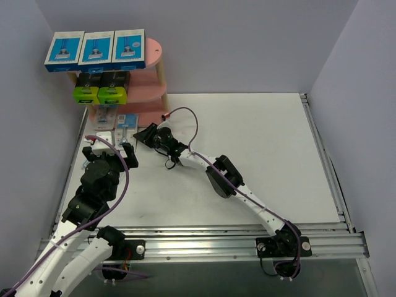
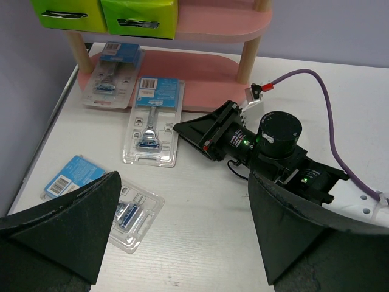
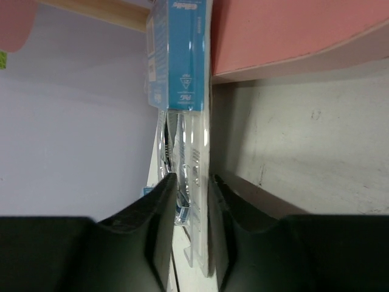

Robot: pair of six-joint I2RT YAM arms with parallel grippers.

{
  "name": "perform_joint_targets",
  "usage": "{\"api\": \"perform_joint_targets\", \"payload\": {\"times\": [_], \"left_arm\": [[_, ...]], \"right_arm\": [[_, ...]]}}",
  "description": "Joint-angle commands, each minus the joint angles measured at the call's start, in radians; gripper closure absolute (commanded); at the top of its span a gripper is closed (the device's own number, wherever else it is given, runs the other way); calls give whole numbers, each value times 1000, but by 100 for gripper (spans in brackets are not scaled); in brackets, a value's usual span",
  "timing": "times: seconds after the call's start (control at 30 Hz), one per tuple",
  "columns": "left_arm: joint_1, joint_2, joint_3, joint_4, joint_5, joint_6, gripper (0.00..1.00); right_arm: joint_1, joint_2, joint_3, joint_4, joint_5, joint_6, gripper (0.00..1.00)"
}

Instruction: Place and organize the shaving razors onto the shelf

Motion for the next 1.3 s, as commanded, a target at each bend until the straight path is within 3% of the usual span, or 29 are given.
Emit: {"api": "perform_joint_targets", "payload": {"times": [0.0,0.23,0.53,0.77,0.9,1.13,1.23,1.27], "left_arm": [[-6,-8,1,26,-14,8,6],[-6,-5,1,26,-14,8,6],[-6,-5,3,19,-19,8,6],[-3,-4,6,13,-22,5,6],[3,-8,3,17,-16,6,6],[12,-11,0,20,-8,3,6],[15,-16,-4,28,-1,5,6],[20,-17,-4,29,1,5,6]], "right_arm": [[-5,30,-6,12,-6,13,81],[-14,1,-84,95,-22,48,100],[-42,-125,-273,223,-37,59,100],[-76,-307,-524,305,-43,48,100],[-111,-431,-746,354,-63,33,100],[-157,-645,-1035,373,-111,-45,100],[-163,-657,-1034,335,-164,-88,100],[-163,-651,-1014,312,-181,-120,84]]}}
